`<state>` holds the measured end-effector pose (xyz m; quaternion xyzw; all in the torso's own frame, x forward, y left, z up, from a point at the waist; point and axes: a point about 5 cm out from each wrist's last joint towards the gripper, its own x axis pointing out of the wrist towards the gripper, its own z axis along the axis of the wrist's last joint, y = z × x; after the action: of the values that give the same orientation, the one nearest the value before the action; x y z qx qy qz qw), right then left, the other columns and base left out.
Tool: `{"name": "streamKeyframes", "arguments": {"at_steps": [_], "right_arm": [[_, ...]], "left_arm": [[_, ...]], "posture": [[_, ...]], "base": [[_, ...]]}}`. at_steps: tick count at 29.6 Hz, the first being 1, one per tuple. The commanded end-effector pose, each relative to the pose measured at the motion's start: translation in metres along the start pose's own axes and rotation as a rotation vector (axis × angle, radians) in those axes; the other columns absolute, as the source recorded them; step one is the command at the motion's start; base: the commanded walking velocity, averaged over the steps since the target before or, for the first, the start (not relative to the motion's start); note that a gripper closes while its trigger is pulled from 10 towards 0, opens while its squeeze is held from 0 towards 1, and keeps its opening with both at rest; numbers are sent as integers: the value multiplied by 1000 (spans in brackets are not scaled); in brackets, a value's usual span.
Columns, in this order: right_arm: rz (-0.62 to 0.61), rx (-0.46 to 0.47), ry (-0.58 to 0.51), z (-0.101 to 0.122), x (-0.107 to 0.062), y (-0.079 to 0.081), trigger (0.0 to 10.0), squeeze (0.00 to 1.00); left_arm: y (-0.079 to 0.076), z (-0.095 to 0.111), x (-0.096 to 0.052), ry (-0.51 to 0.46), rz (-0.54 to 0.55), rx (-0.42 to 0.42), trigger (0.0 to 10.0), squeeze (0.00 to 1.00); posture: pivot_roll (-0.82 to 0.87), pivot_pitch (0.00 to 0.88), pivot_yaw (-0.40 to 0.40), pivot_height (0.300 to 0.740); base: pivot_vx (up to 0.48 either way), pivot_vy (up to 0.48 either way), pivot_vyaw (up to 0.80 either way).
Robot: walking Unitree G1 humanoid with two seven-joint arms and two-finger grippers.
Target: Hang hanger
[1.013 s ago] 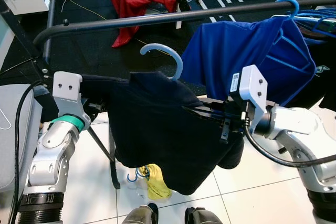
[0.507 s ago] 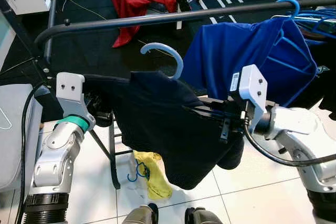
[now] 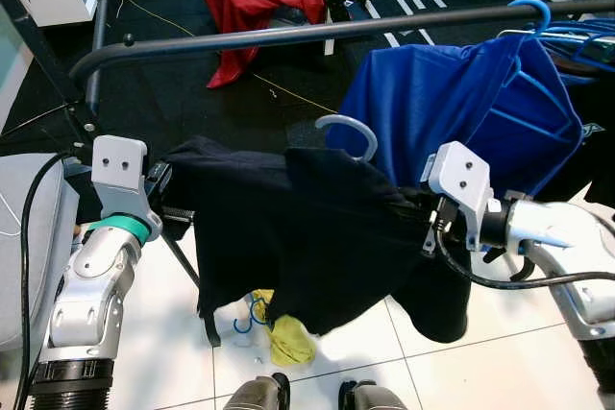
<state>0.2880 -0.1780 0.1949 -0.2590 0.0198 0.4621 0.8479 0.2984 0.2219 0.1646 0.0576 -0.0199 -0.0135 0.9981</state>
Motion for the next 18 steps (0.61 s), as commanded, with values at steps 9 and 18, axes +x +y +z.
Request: {"name": "streamKeyframes", "arguments": {"at_steps": [9,18], "right_arm": [[-377,-15,174,-28,-5,-42,10000,0],[-825,-15,2,-1,-30,-90,10000,0]], "left_arm": [[-6,19,-17,-51,-179,8,0,0],[-5,0,-18,12,-118,49,0,0]], "posture": [[-36,83,86,740],[-35,87,83,740]], "base": [[0,0,0],[0,0,0]]}}
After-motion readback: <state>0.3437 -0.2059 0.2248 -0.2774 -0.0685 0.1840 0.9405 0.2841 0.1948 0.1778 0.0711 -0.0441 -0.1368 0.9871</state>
